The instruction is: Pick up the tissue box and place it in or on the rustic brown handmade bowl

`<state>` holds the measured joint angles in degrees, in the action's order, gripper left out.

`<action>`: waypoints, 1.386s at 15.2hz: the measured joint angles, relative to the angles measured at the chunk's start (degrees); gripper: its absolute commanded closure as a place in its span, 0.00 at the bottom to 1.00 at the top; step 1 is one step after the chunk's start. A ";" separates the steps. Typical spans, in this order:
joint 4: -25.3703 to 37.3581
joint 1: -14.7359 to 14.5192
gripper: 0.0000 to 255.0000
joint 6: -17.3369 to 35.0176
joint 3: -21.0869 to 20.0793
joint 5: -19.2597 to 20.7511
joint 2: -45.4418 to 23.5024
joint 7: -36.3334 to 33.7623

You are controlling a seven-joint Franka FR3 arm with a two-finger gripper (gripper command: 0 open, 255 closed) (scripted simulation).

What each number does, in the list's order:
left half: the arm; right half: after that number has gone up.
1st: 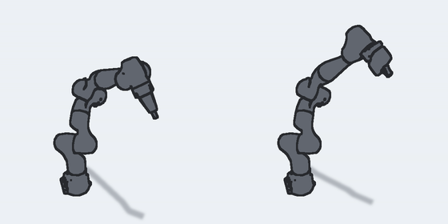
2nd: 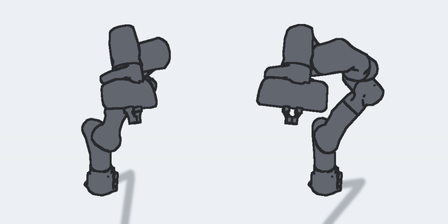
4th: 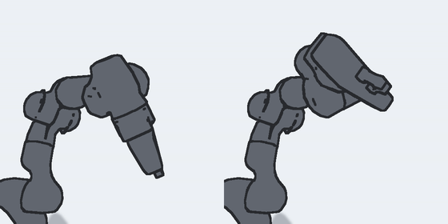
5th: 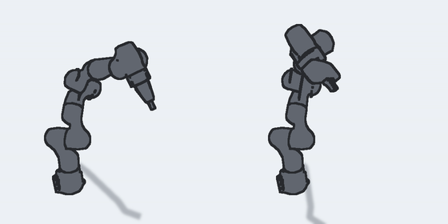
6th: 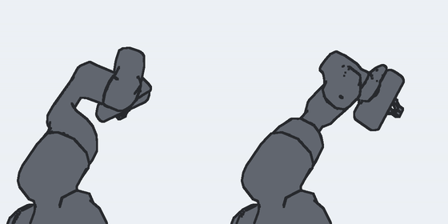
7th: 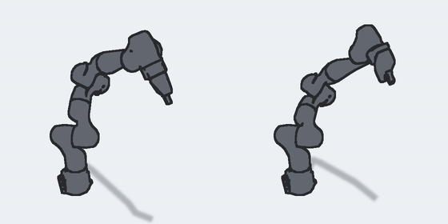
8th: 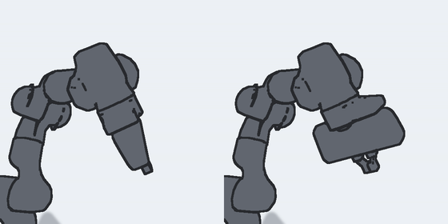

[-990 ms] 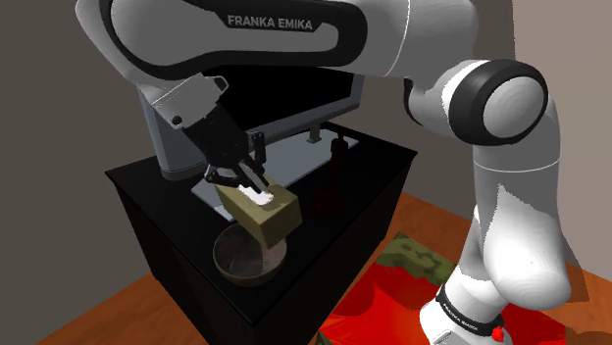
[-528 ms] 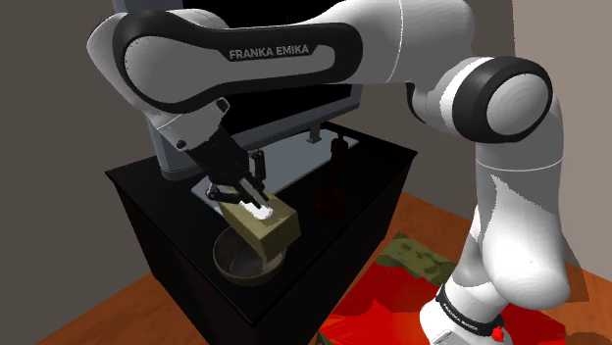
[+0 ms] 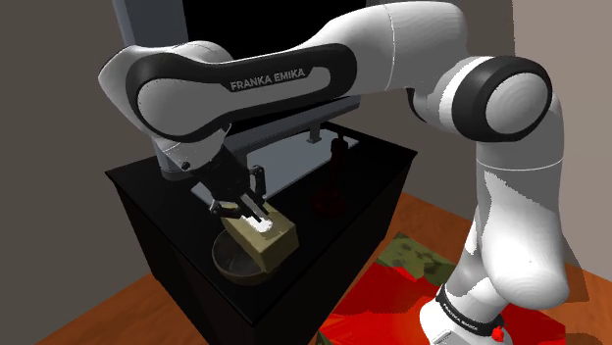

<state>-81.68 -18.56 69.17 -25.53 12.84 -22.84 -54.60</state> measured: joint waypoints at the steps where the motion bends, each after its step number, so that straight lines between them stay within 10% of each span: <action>1: -0.19 0.04 1.00 0.16 0.00 -0.01 0.07 0.00; 6: -0.38 0.07 1.00 0.34 -0.03 -0.03 0.20 0.00; 7: -0.40 0.07 0.00 0.37 -0.04 -0.03 0.20 -0.01; 13: -0.47 0.07 0.00 0.42 0.00 -0.01 -0.01 -0.02; 21: 16.14 -3.74 0.00 -9.41 0.25 2.20 -7.06 -0.28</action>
<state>-65.54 -22.29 59.76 -25.28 15.05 -29.90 -54.88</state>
